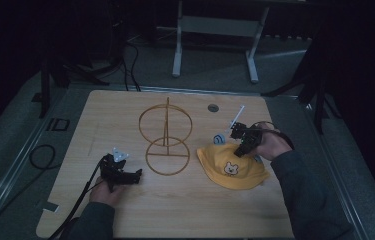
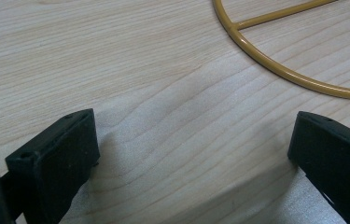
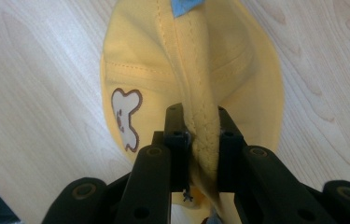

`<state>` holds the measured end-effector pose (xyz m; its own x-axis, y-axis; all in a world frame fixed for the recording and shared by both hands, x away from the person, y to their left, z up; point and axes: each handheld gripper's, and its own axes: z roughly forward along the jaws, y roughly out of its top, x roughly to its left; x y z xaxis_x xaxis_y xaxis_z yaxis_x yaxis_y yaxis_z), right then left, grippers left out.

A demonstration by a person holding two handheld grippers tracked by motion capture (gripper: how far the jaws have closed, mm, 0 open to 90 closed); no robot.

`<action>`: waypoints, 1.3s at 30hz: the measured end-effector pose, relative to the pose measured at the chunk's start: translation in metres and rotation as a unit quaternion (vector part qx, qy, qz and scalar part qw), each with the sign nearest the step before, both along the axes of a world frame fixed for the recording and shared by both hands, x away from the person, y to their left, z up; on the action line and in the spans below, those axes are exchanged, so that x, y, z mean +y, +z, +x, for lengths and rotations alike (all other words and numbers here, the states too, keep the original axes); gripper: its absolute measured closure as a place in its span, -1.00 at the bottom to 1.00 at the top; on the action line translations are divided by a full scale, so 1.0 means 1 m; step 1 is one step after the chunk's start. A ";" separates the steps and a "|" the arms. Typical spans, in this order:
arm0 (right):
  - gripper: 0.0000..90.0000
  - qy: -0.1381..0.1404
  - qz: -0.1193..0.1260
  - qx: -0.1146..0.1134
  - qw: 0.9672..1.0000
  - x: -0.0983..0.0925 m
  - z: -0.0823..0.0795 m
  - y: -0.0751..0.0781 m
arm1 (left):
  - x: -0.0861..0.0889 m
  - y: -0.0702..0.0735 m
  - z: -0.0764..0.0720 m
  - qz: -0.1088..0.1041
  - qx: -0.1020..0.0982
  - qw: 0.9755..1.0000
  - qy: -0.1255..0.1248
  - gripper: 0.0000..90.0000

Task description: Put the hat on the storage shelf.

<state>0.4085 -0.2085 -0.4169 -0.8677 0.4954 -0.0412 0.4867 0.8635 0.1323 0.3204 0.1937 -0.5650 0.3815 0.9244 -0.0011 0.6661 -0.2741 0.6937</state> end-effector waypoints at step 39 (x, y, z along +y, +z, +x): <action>0.82 -0.013 0.200 -0.190 0.961 -0.036 -0.018 0.070 | 0.000 0.000 0.000 -0.001 0.001 1.000 0.000 -0.96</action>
